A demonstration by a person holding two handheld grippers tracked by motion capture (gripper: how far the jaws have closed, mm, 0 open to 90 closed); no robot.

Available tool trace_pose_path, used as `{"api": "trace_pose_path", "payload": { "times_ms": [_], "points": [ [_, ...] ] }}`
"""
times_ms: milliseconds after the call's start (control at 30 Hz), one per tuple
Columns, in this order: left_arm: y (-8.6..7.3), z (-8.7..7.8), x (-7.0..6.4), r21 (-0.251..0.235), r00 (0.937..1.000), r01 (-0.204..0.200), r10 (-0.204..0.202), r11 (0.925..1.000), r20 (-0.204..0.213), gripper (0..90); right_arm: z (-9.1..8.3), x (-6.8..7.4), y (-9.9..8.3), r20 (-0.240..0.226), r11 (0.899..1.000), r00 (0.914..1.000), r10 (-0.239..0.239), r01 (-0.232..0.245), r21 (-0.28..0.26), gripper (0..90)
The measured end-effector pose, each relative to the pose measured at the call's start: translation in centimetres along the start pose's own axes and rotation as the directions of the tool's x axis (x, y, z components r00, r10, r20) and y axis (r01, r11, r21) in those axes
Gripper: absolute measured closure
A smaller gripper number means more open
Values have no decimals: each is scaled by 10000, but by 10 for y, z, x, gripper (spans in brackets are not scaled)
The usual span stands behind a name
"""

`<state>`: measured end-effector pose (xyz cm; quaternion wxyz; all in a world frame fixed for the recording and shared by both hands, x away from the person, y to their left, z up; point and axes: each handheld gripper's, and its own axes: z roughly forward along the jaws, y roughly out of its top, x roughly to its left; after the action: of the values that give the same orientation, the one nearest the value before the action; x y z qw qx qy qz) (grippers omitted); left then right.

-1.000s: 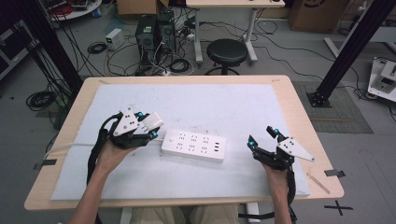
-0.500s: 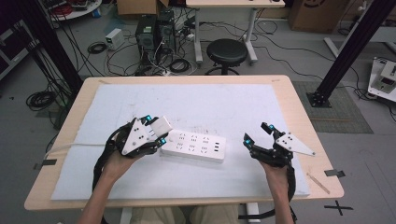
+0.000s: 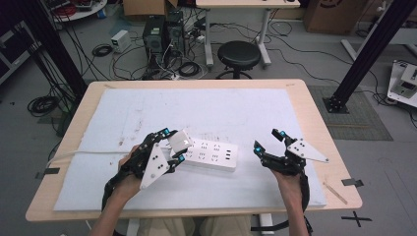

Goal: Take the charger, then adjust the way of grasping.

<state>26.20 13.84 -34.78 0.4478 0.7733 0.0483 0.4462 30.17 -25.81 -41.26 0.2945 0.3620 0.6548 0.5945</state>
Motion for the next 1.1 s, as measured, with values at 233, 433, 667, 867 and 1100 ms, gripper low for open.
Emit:
{"api": "trace_pose_path", "payload": {
  "times_ms": [233,433,667,867,1100],
  "points": [
    [4,-4,-6,-211,9993,-386,386,9990,-8,424,0,4,6,-131,9999,9998,-139,139,-8,201],
    [11,-5,-15,-562,9961,-876,877,9946,4,424,2,12,16,-470,9997,9986,-230,229,-29,201],
    [18,0,-27,-842,9867,-1627,1624,9831,-101,424,6,18,26,-771,9995,9965,-317,316,-23,201],
    [22,7,-36,-979,9721,-2345,2342,9672,-143,424,8,24,33,-1354,9993,9902,-355,370,83,201],
    [25,14,-48,-1273,9475,-3196,3178,9390,-343,424,5,34,39,-2204,9989,9745,-417,458,135,201]
  ]
}}
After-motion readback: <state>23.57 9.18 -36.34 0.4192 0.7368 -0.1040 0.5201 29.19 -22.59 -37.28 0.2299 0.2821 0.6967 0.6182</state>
